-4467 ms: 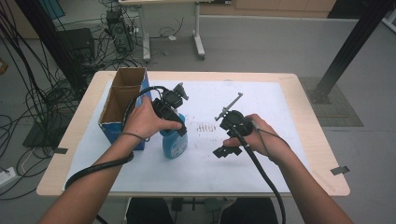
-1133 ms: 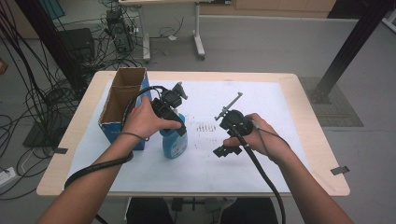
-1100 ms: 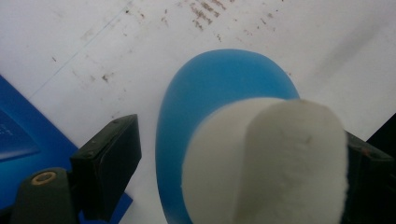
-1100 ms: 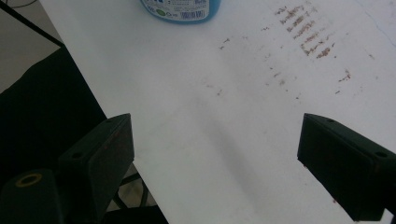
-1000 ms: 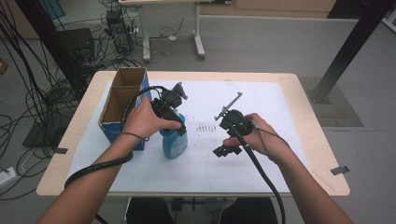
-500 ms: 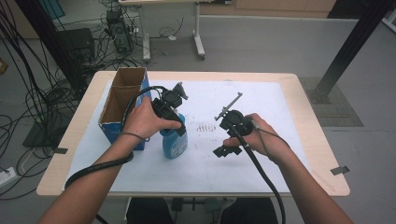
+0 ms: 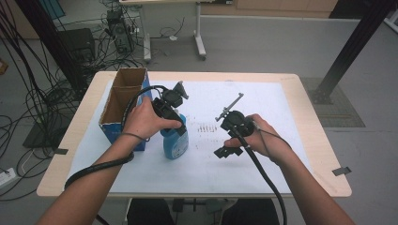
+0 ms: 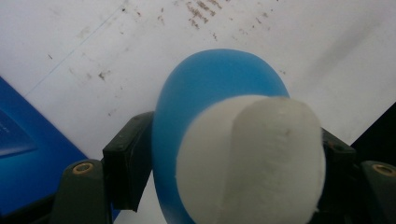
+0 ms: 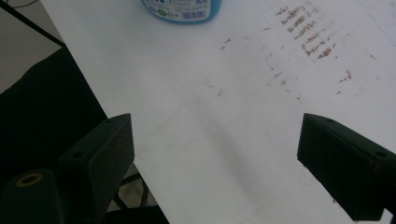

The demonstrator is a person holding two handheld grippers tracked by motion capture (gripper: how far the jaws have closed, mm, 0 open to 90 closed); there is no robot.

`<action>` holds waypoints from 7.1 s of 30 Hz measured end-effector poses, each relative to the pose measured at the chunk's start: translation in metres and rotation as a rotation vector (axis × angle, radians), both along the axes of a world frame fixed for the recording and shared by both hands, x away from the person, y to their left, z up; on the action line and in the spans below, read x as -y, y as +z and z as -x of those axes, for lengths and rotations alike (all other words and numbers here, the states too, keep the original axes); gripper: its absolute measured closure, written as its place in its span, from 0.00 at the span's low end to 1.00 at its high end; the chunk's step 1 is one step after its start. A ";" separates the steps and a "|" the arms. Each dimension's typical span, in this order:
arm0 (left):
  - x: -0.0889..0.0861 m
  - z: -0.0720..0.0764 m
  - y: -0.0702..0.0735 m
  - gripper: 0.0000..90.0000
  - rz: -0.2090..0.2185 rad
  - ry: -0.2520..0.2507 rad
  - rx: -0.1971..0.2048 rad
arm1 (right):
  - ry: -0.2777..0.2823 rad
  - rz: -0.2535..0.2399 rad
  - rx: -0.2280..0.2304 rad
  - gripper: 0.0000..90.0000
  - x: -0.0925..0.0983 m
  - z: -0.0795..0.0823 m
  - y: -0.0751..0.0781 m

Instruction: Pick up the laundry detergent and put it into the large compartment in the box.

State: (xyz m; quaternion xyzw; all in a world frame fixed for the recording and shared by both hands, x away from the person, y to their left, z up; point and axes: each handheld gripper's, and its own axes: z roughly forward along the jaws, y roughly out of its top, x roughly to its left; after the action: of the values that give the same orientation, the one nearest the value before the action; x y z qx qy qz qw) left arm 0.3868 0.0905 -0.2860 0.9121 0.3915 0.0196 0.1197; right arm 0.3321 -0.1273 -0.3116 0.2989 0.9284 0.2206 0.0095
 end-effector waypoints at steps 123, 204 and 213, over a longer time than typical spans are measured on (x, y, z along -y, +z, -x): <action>0.001 0.002 0.000 0.42 -0.005 0.010 0.012 | -0.005 0.005 0.004 0.12 -0.001 0.001 0.000; 0.031 -0.004 0.211 0.42 0.025 0.029 0.179 | -0.011 0.009 0.016 0.12 0.002 -0.001 0.004; 0.027 -0.011 0.222 0.42 0.058 0.067 0.183 | -0.006 0.001 0.019 0.12 0.000 0.000 0.004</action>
State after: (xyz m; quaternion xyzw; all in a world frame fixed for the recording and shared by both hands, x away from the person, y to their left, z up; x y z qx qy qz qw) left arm 0.3980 0.0636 -0.0637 0.8890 0.4097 0.0955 0.1807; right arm 0.3323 -0.1278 -0.3072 0.2995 0.9275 0.2228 0.0190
